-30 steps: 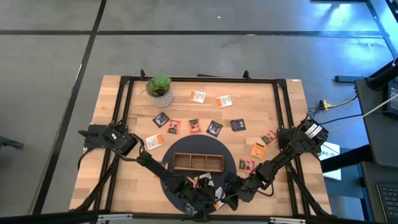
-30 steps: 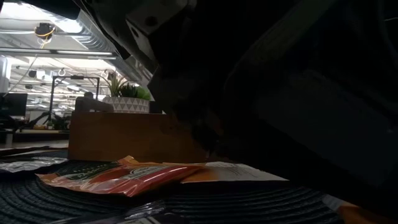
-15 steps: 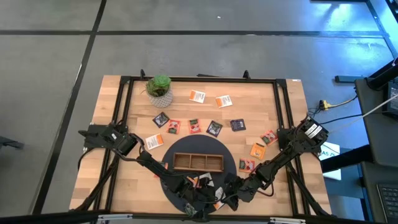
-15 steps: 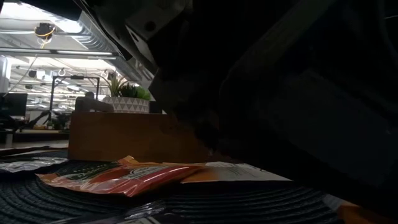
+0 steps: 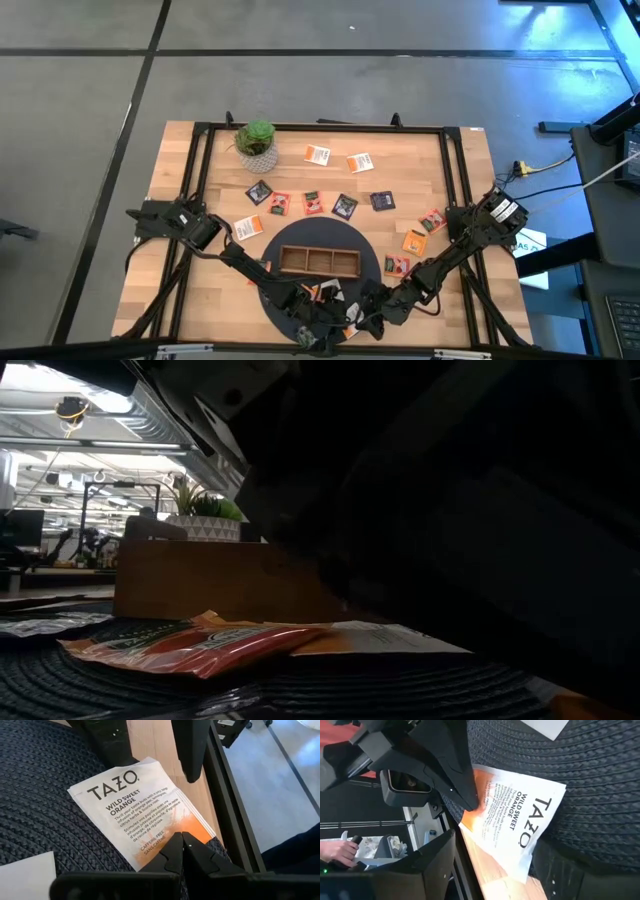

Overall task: Pick & Place Tea
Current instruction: Put the white tea bag into the right slot of the wooden organizer

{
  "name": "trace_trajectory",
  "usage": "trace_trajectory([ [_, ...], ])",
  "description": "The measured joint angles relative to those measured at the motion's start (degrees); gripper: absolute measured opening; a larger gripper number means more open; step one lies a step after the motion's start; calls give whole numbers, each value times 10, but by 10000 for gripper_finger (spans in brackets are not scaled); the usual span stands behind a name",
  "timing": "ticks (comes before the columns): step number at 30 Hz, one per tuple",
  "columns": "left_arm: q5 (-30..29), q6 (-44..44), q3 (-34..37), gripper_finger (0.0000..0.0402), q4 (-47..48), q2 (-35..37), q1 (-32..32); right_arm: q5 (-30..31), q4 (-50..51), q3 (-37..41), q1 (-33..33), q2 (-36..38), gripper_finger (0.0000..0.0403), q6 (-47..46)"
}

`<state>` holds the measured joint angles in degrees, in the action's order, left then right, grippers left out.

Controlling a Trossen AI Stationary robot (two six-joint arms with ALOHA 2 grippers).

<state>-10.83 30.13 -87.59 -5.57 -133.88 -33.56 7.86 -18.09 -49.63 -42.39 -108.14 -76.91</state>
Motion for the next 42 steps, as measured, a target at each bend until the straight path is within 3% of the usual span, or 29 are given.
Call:
trace_trajectory([
  [10, -8, -3, 0, 2, -8, 0, -1, -4, -5, 0, 2, 0, 252, -7],
  [19, -9, 7, 1, 1, -23, -1, -1, -63, -6, 0, 14, 0, 250, -25],
  [28, -12, 7, 0, 1, -23, -1, -1, -65, -5, 0, 14, 0, 204, -21],
  [36, -6, -3, 0, 1, -21, -1, -1, -63, -33, 0, 15, 0, 182, 84],
  [42, -4, -1, 0, 2, -21, -1, -1, -64, -26, 1, 17, 0, 180, 36],
])
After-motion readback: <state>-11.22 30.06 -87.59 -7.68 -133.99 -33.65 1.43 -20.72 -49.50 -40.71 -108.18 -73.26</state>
